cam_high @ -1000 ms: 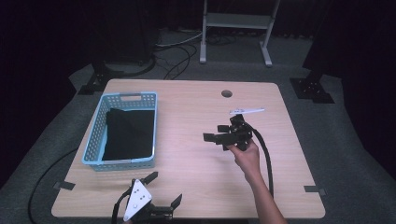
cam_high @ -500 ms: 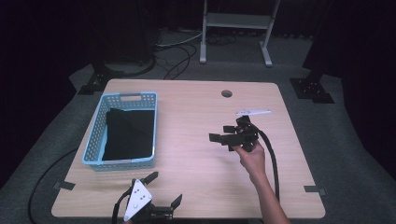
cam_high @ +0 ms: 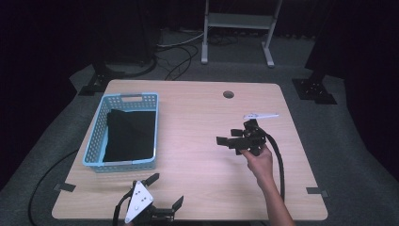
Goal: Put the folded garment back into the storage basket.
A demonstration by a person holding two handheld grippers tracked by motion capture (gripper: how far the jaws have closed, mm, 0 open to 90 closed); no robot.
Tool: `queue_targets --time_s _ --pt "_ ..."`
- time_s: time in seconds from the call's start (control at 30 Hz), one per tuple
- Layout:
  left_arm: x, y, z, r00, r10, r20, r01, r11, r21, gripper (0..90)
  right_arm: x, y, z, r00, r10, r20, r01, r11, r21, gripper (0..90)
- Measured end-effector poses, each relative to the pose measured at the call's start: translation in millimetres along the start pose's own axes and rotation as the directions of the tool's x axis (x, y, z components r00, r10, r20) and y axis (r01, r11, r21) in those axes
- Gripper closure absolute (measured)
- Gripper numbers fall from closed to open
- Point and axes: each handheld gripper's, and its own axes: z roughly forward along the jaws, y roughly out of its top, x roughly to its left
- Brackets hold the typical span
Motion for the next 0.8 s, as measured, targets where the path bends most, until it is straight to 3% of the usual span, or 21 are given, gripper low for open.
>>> queue_targets --time_s 0.8 --pt "-2.2 -0.1 1.5 1.0 0.006 0.007 -0.006 1.0 0.003 0.0 -11.6 -22.0 -13.7 0.9993 0.015 0.034 -0.014 1.0 -0.006 11.9"
